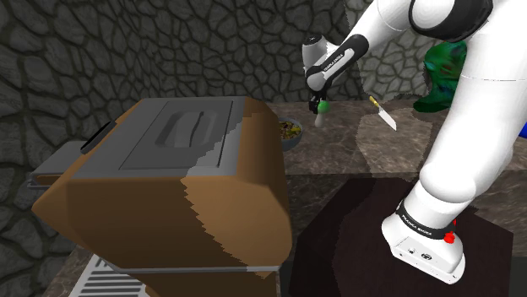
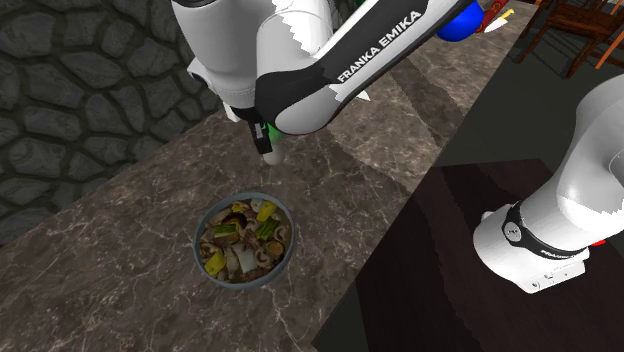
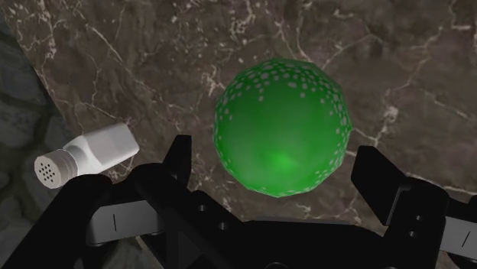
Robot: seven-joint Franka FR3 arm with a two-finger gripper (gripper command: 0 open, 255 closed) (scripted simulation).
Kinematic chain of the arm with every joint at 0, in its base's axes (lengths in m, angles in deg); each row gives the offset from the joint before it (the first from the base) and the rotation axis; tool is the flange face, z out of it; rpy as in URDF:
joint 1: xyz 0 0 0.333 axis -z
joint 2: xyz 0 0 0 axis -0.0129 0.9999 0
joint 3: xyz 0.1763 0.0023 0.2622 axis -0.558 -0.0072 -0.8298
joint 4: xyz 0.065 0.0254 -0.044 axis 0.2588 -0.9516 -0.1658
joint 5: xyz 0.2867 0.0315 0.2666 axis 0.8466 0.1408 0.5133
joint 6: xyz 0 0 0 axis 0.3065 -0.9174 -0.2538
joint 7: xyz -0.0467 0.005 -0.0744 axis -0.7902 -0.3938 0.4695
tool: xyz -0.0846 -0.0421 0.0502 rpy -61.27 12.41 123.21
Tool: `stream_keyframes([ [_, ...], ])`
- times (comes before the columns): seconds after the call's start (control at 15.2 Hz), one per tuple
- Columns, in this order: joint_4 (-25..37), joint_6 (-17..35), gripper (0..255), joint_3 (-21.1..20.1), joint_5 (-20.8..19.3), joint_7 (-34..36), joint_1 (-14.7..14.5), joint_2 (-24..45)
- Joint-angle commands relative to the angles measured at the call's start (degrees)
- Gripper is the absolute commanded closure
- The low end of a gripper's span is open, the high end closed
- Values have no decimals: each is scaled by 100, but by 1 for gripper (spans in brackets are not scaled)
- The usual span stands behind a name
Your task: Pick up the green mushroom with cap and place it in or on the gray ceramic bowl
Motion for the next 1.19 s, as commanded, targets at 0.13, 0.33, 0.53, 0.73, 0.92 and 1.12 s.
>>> stream_keyframes([
  [0.13,1,8,0,1,-1,1,1,7],
  [0.33,1,7,255,1,-1,1,1,6],
  [0.53,2,7,255,1,-1,2,1,8],
  [0.73,4,7,255,0,0,1,1,9],
  [0.92,16,-55,255,-4,17,-29,0,-44],
  [1.12,72,-246,255,-19,70,-119,-5,-189],
])
